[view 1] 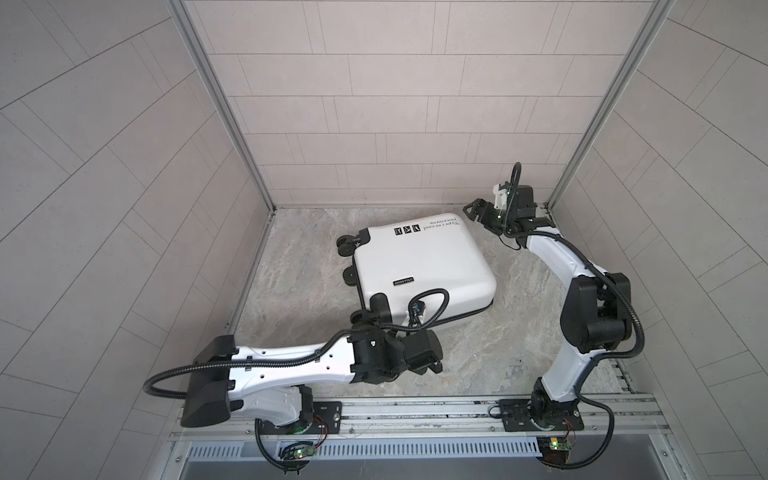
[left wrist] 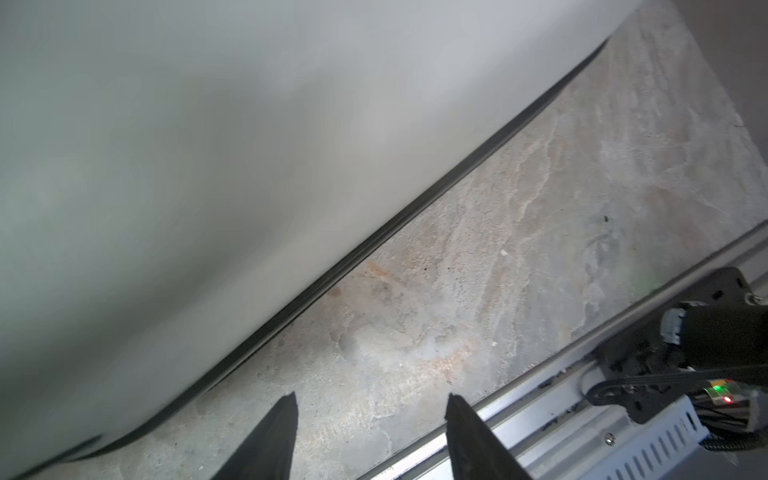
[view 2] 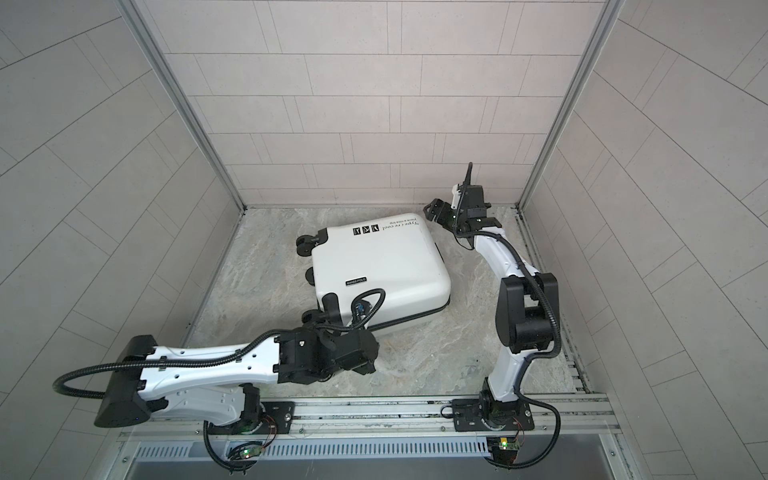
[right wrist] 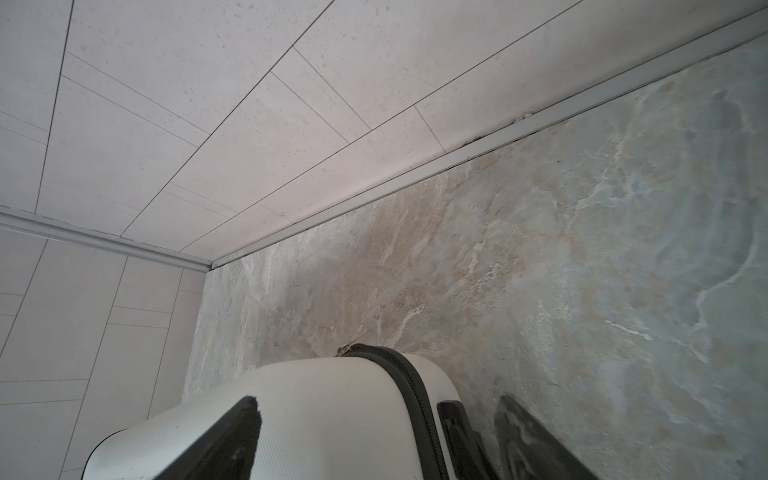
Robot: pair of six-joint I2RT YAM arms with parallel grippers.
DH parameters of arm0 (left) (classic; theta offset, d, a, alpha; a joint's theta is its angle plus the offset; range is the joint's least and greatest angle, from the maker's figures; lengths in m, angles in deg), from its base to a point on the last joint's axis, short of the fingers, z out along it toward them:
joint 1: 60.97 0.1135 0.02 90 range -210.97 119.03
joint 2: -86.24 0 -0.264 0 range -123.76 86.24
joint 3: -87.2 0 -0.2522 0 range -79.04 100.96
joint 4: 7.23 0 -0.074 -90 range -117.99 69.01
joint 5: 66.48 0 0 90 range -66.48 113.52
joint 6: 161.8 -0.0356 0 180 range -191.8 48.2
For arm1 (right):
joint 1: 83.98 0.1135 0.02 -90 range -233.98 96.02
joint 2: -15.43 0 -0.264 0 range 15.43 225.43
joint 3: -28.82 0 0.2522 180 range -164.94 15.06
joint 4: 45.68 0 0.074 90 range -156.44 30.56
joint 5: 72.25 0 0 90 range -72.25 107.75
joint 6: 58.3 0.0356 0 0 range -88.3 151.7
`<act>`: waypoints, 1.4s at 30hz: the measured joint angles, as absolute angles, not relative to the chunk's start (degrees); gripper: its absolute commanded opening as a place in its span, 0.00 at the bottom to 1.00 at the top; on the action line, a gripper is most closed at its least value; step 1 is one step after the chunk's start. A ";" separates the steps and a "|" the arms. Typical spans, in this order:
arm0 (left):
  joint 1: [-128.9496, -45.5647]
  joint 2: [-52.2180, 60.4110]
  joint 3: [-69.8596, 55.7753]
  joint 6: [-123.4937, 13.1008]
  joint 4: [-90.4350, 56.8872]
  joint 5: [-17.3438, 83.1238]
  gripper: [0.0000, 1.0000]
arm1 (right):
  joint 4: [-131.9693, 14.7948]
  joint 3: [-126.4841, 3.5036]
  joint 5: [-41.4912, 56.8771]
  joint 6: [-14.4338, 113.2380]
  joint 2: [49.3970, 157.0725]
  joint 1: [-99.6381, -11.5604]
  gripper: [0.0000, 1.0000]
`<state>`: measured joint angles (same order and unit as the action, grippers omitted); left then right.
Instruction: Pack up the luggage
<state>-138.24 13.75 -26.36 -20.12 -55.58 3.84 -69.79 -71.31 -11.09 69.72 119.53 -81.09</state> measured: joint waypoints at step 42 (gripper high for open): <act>-86.92 15.74 -32.21 -33.04 -42.69 23.31 0.62 | -81.50 -94.17 -33.21 53.18 138.96 -81.04 0.83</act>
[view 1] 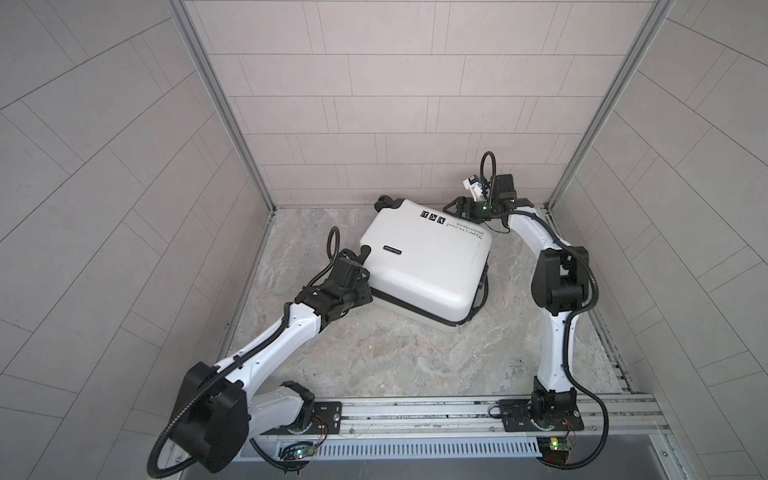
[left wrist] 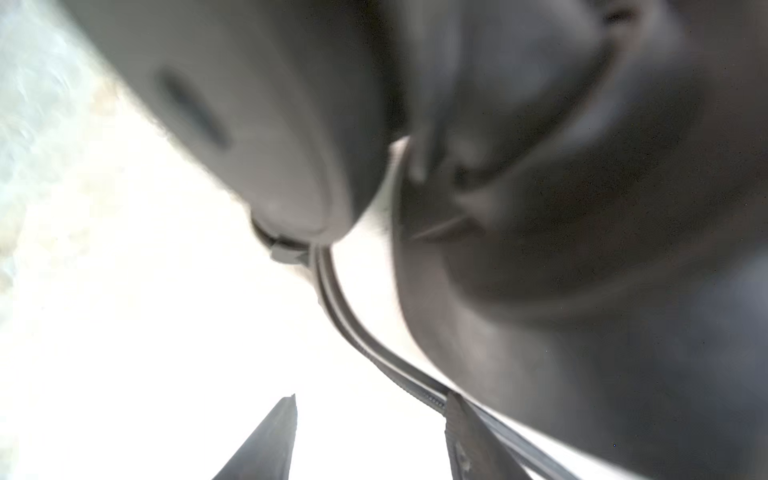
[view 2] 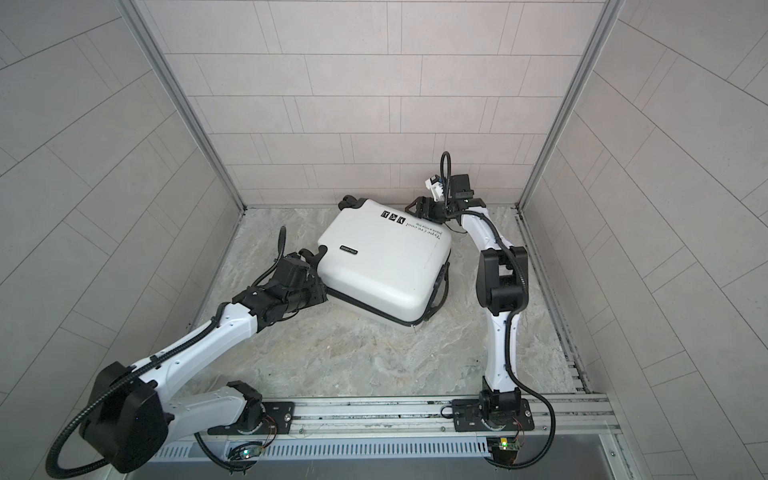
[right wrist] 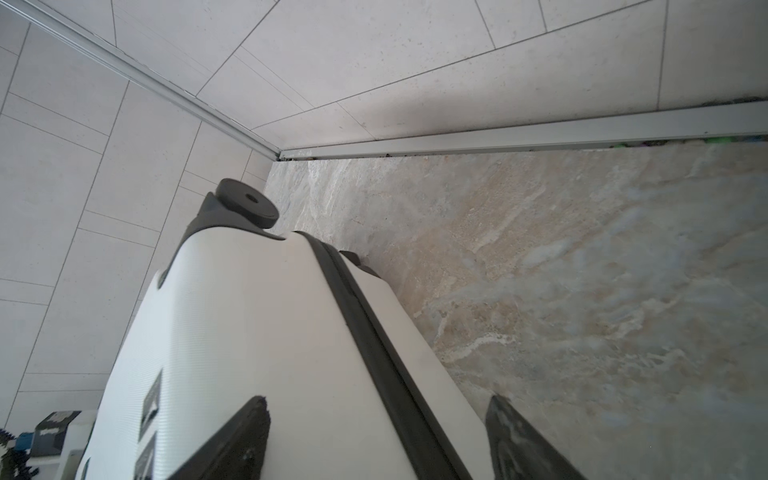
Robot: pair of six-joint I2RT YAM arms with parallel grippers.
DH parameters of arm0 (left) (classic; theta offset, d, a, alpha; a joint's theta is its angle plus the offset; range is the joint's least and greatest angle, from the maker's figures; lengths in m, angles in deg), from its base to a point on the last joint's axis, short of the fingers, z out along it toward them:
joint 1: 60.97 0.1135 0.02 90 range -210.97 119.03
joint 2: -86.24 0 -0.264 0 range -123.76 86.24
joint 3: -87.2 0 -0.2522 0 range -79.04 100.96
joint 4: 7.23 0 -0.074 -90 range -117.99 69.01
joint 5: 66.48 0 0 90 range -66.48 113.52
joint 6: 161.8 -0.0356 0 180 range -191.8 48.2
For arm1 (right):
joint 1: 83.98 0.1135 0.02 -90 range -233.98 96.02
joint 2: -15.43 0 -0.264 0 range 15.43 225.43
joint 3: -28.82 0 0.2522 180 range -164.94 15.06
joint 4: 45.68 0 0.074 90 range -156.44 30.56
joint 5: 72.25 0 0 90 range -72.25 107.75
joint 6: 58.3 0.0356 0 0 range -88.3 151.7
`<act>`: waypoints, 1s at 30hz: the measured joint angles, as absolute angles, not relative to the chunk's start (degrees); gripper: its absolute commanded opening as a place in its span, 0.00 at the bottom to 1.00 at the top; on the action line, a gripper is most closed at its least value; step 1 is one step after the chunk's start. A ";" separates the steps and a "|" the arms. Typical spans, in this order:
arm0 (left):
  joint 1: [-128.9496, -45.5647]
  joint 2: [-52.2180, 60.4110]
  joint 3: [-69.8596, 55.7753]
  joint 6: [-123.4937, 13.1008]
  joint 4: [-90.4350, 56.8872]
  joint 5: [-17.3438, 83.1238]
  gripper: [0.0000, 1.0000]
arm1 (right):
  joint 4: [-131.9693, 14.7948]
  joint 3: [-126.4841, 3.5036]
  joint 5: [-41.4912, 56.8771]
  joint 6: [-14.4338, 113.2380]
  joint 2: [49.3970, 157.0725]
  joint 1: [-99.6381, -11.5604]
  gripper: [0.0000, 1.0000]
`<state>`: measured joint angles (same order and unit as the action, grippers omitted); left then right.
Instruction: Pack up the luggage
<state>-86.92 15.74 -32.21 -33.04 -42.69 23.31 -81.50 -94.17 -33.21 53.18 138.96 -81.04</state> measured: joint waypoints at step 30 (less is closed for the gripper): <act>-73.57 -26.14 11.57 -45.41 -45.05 30.31 0.63 | -65.92 -55.98 -5.74 63.84 107.20 -72.32 0.85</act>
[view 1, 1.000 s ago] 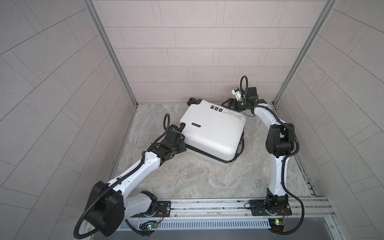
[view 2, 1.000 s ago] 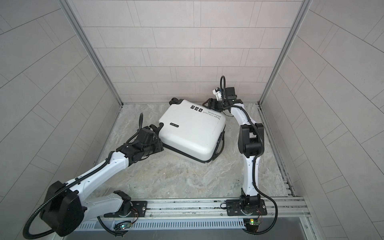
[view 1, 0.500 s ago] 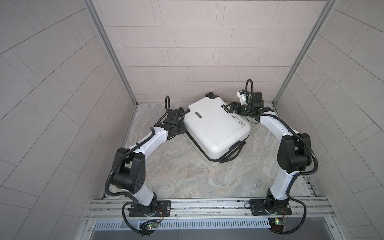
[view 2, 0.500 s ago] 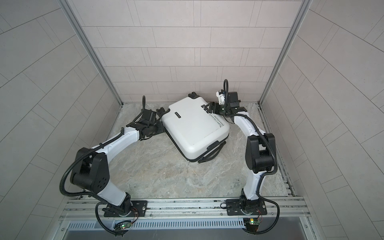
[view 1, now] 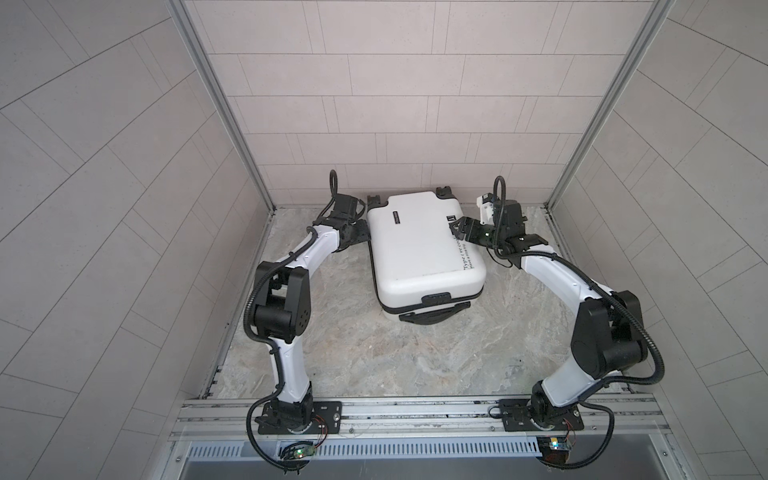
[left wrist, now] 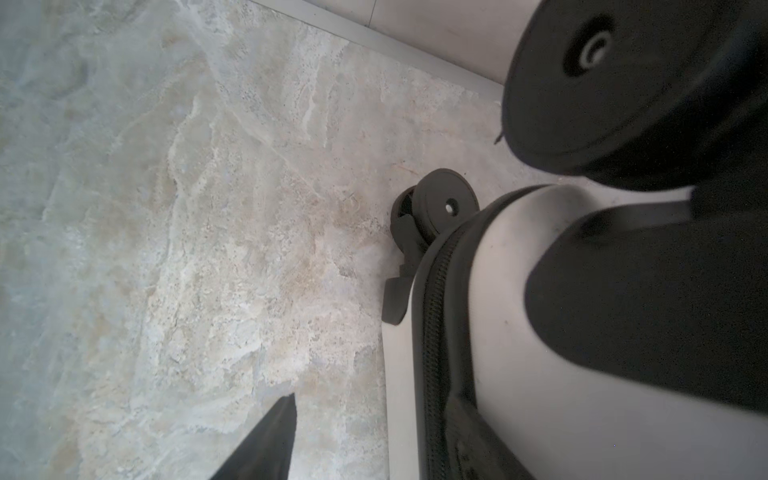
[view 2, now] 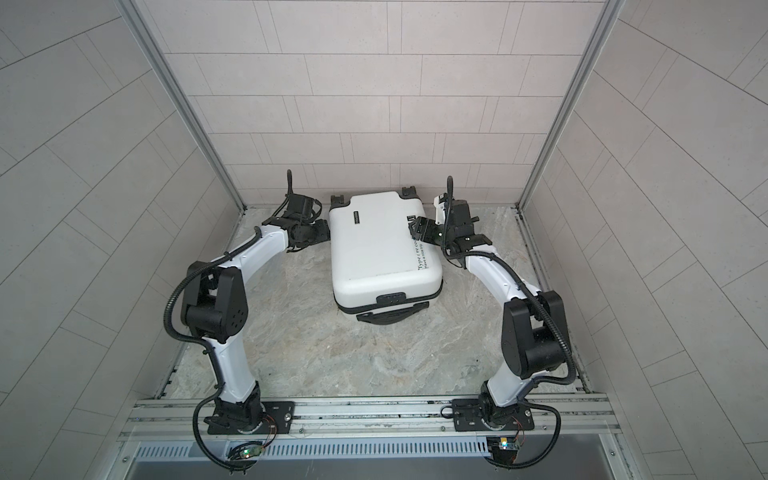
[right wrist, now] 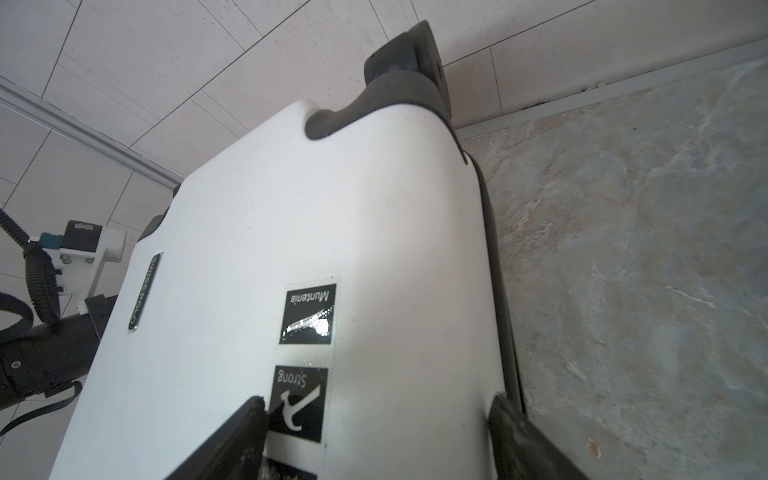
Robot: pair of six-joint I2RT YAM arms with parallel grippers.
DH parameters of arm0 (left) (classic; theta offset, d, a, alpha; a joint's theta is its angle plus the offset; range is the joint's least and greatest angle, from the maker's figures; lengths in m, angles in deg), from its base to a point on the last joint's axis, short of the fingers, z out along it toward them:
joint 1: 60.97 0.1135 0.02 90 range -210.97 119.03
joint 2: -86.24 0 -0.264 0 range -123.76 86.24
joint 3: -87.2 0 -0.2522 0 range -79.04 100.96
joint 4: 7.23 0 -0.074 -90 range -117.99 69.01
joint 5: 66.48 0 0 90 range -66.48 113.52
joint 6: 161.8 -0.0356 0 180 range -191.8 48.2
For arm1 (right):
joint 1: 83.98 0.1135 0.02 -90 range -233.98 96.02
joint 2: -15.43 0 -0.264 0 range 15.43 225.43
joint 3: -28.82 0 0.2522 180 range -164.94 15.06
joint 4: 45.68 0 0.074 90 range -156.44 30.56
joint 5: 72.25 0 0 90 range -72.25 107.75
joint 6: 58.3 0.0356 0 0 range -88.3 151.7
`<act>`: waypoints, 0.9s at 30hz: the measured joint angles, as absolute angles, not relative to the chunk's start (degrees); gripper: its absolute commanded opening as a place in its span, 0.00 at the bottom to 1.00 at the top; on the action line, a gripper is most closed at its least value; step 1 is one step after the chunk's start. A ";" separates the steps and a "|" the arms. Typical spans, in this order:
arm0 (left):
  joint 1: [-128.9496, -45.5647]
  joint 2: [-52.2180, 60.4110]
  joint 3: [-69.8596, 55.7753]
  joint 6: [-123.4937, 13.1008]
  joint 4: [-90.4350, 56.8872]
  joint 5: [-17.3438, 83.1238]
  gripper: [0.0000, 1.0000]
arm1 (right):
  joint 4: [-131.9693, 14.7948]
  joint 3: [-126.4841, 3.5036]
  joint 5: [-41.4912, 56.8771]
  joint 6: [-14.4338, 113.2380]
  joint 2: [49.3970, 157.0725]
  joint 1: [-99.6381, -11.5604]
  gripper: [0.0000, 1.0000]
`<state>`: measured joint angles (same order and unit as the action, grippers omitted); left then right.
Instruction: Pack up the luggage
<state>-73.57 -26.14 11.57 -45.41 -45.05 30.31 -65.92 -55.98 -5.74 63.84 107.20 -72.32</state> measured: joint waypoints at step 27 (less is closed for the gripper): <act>-73.44 8.09 -12.59 -44.97 -42.21 36.23 0.76 | -93.35 -53.60 9.60 59.06 87.77 -74.46 1.00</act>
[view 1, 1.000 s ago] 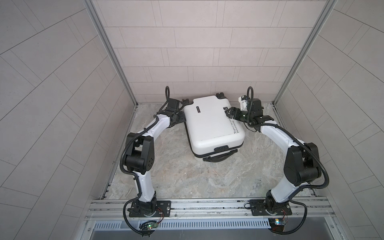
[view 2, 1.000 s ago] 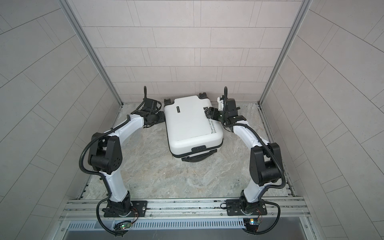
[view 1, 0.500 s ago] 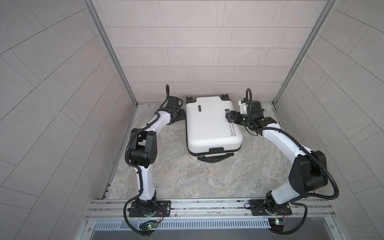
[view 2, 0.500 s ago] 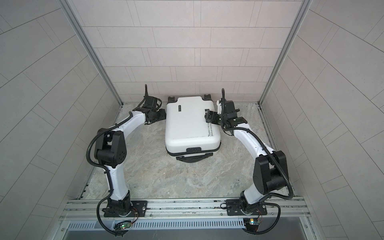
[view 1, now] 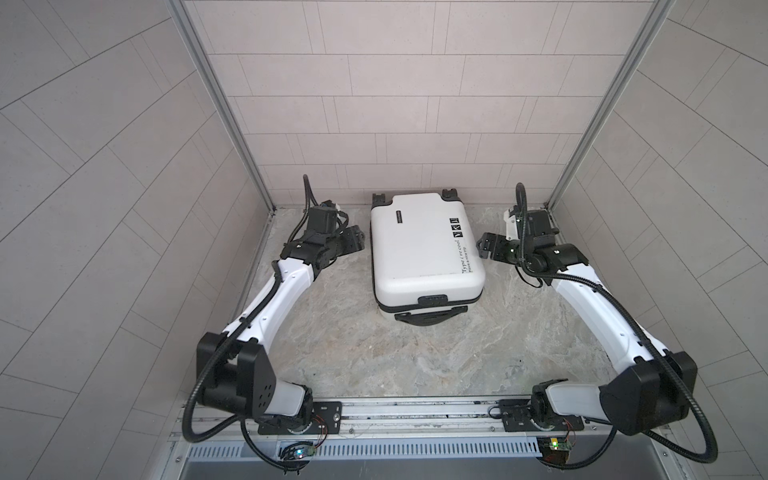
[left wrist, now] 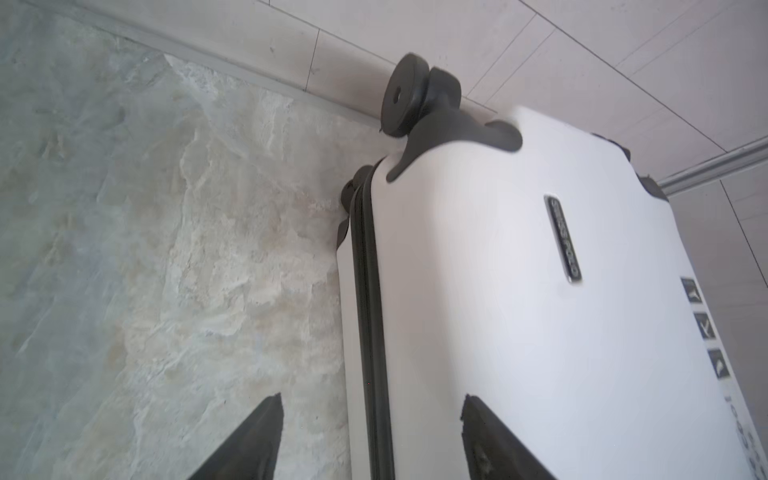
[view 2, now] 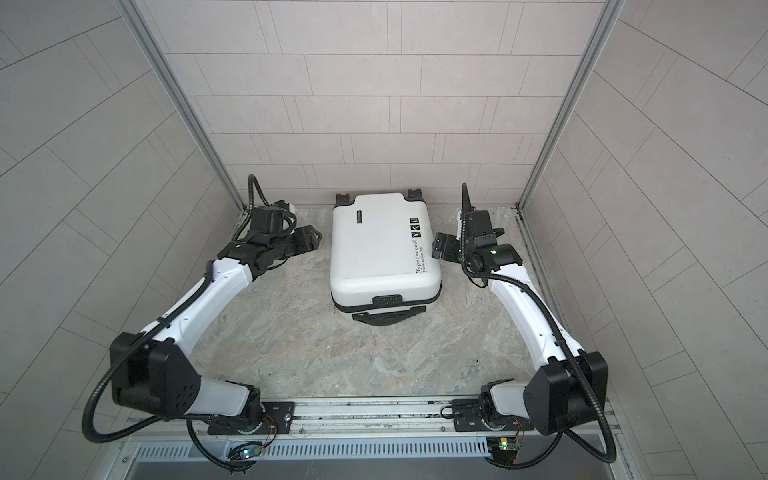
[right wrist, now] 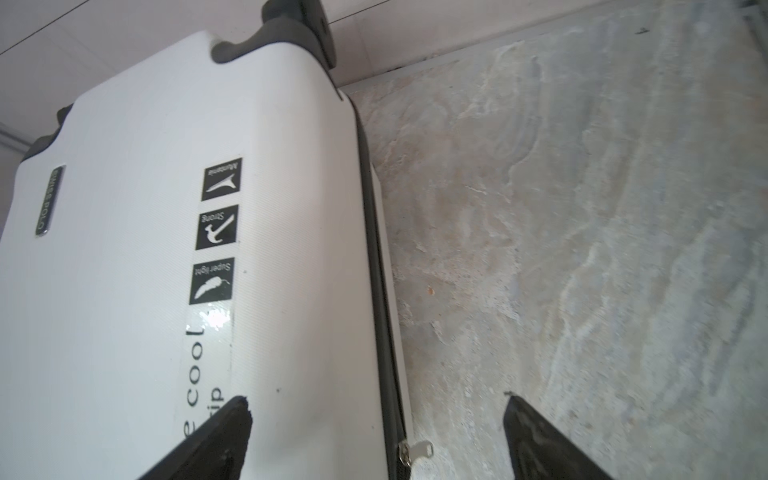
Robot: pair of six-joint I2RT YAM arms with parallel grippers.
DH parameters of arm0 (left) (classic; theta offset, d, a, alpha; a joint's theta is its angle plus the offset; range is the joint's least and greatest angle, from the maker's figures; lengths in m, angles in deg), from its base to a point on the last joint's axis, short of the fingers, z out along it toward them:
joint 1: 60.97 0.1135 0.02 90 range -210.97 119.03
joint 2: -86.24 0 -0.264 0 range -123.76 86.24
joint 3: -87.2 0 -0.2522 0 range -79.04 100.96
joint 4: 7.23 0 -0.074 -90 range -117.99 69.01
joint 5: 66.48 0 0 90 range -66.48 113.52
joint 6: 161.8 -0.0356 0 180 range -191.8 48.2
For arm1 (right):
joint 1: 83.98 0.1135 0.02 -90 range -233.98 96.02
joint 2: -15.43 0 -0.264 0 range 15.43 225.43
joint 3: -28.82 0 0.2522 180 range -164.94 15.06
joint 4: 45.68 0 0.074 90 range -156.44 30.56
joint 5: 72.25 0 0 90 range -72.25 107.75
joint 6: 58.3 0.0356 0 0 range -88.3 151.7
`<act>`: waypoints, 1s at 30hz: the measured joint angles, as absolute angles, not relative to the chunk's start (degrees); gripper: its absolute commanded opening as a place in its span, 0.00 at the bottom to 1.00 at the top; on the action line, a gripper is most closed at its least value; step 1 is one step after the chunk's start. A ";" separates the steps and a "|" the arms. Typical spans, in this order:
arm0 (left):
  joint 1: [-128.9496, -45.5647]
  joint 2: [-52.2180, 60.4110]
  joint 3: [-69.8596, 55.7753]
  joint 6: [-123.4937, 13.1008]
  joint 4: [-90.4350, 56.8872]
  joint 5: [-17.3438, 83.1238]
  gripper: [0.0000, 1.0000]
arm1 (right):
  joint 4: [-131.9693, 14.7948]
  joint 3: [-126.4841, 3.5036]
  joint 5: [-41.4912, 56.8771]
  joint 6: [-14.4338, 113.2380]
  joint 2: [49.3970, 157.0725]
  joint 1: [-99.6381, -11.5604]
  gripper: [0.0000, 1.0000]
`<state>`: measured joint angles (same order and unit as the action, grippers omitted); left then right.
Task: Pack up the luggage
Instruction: 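Release the suitcase and draw both grippers back toward the robot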
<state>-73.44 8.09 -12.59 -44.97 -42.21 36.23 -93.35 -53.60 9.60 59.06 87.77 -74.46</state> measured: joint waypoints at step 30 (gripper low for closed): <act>-109.85 48.59 -37.20 -40.01 -60.50 21.37 0.94 | -95.05 -22.52 -1.65 55.52 56.56 -69.33 1.00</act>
<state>-109.85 48.59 -37.20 -40.01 -60.50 21.37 -95.05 -22.52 -1.65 55.52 56.56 -69.33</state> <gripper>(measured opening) 0.939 0.997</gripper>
